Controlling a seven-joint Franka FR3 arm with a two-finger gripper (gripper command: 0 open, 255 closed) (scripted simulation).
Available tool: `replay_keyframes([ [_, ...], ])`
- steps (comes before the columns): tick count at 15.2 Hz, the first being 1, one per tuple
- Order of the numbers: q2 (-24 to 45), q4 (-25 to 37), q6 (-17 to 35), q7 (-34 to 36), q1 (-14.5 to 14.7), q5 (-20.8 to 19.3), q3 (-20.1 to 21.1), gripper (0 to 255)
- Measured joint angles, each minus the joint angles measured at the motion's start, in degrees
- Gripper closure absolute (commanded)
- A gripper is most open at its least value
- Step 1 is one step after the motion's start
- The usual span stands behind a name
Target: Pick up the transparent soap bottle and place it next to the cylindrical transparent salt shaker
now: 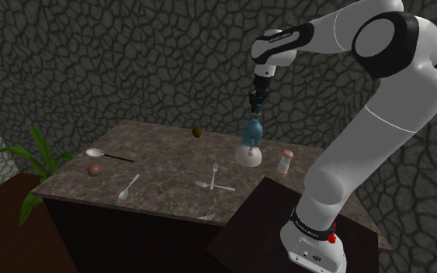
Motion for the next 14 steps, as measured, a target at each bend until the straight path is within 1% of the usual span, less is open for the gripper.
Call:
replay_keyframes([
  [5,3.84,4.02,-0.47,-7.56,-2.53,0.68,-4.56,255],
  [8,8.30,8.05,-0.57,-12.79,-4.09,2.48,-7.38,255],
  [10,10.71,11.00,-1.53,-15.99,-5.27,3.63,-8.94,255],
  [13,16.12,17.09,-3.31,-22.10,-7.97,6.53,-11.54,255],
  [14,17.28,17.57,-2.89,-23.25,-8.52,7.20,-11.91,255],
])
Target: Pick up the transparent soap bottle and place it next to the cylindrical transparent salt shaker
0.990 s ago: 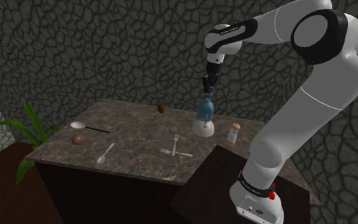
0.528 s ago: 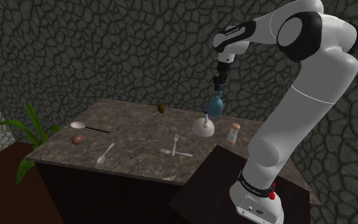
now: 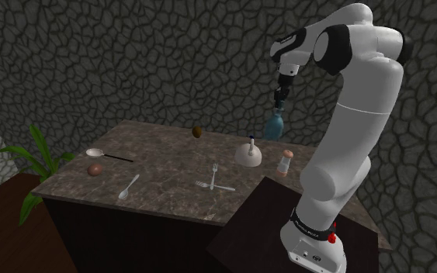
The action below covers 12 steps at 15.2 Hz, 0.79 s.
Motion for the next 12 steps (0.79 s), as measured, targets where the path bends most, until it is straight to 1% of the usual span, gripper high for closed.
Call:
replay_keyframes([
  [6,2.19,-1.81,3.53,-1.71,-0.67,1.40,-0.20,255],
  [12,3.55,-5.19,7.97,-2.59,-0.88,2.44,-0.06,255],
])
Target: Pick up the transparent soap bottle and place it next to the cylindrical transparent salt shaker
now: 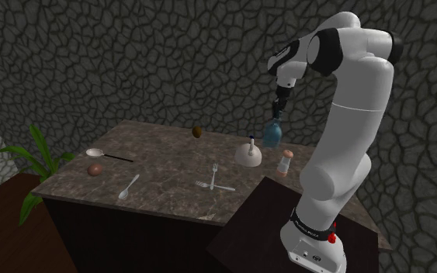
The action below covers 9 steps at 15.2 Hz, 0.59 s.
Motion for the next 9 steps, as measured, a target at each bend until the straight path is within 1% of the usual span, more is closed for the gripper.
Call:
replay_keyframes([
  [9,3.20,-3.78,6.30,-1.73,-0.52,2.45,0.55,255],
])
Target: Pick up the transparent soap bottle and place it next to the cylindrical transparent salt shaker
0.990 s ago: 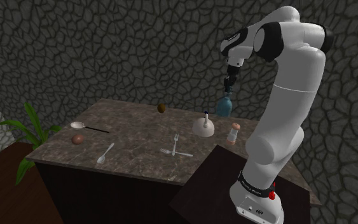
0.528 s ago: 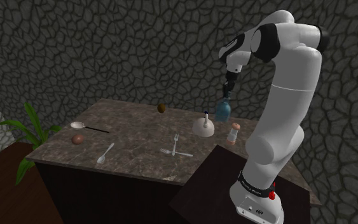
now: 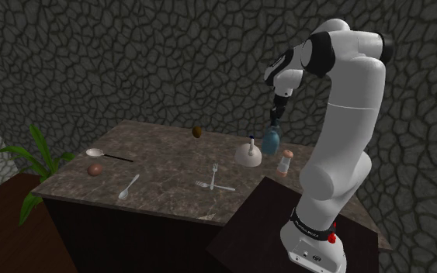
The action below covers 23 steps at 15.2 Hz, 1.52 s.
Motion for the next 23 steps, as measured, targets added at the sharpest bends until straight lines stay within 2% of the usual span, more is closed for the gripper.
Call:
replay_keyframes([
  [23,11.81,-4.43,14.07,-6.54,-3.35,9.46,4.16,255],
])
